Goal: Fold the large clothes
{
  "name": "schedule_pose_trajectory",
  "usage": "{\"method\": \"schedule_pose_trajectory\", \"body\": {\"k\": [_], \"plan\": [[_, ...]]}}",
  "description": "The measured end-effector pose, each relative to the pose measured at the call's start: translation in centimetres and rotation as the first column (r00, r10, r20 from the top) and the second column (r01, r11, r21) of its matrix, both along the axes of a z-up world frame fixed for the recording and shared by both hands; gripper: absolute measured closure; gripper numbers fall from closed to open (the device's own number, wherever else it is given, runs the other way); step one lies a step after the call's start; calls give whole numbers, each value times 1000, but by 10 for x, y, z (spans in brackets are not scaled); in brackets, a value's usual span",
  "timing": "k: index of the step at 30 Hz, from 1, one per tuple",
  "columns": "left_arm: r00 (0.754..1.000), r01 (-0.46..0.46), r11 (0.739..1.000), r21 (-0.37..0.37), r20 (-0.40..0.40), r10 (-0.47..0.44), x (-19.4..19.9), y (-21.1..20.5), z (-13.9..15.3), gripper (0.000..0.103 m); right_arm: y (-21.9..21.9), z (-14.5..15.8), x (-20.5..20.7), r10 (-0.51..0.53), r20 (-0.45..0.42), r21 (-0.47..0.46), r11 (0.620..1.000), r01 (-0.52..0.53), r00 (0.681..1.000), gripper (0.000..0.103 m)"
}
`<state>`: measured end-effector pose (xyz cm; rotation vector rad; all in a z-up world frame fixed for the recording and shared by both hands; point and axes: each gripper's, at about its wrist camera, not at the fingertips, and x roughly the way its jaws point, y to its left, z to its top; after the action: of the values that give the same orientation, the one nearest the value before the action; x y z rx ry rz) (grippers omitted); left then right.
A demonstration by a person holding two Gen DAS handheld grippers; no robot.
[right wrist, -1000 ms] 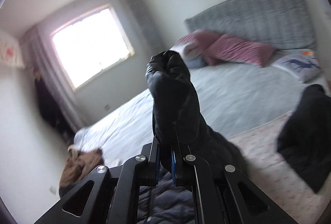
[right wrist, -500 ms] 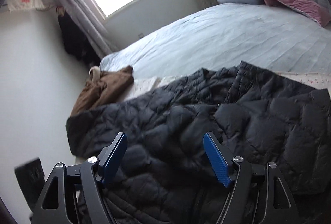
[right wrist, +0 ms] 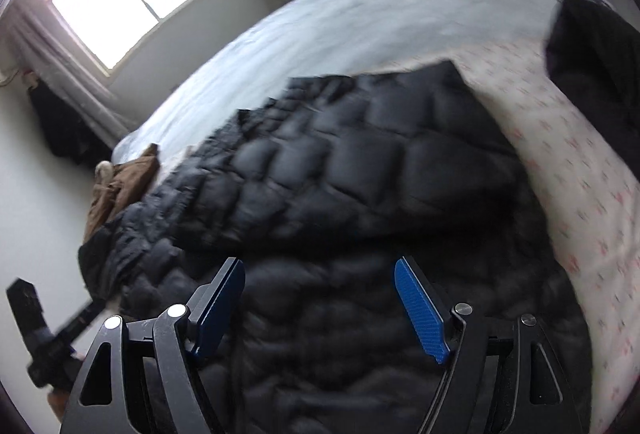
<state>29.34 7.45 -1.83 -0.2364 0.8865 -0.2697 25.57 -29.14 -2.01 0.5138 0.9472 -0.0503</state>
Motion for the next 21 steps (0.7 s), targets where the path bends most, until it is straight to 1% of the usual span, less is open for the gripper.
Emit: {"method": "schedule_pose_trajectory", "body": {"k": [3, 5, 7, 8, 10, 11, 12, 14, 17, 18, 19, 20, 21], "plan": [[997, -46, 999, -9, -55, 46, 3, 21, -1, 6, -10, -5, -3, -16, -66, -20, 1000, 14, 998, 24], [992, -87, 996, -24, -89, 84, 2, 44, -2, 6, -12, 2, -8, 9, -33, -5, 1000, -10, 999, 24], [986, -139, 990, -19, -99, 136, 1, 67, -5, 6, -10, 9, -11, 27, 6, -10, 1000, -27, 1000, 23], [980, -170, 985, -5, -105, 169, 0, 80, -9, 6, -7, 9, -11, 31, 6, -23, 999, -31, 1000, 21], [962, -240, 970, 29, -124, 242, 0, 109, -20, 6, -3, 8, -10, 40, -10, -47, 998, -41, 999, 21], [956, -258, 965, 38, -136, 261, 1, 117, -25, 6, 0, 6, -9, 49, -10, -50, 998, -49, 999, 21], [945, -287, 957, 46, -151, 291, 1, 131, -32, 7, 1, 6, -8, 55, -5, -42, 998, -55, 998, 21], [926, -342, 939, 41, -156, 344, 0, 155, -40, 7, 2, 3, -5, 61, -1, -11, 998, -61, 998, 21], [894, -436, 900, -32, -134, 428, -1, 194, -51, 6, 1, 0, -3, 49, 1, 12, 999, -49, 999, 21], [877, -474, 878, -70, -129, 463, -1, 208, -56, 7, 2, -1, -2, 47, -3, 14, 999, -47, 999, 21], [857, -513, 850, -121, -133, 498, -1, 224, -62, 7, 2, -3, -1, 49, -7, 14, 999, -49, 999, 21], [846, -532, 832, -158, -140, 514, -2, 233, -66, 7, 3, -4, -1, 51, -10, 14, 999, -51, 999, 21], [832, -554, 802, -223, -154, 532, -2, 246, -73, 7, 3, -5, 0, 54, -14, 10, 998, -54, 998, 21]]}}
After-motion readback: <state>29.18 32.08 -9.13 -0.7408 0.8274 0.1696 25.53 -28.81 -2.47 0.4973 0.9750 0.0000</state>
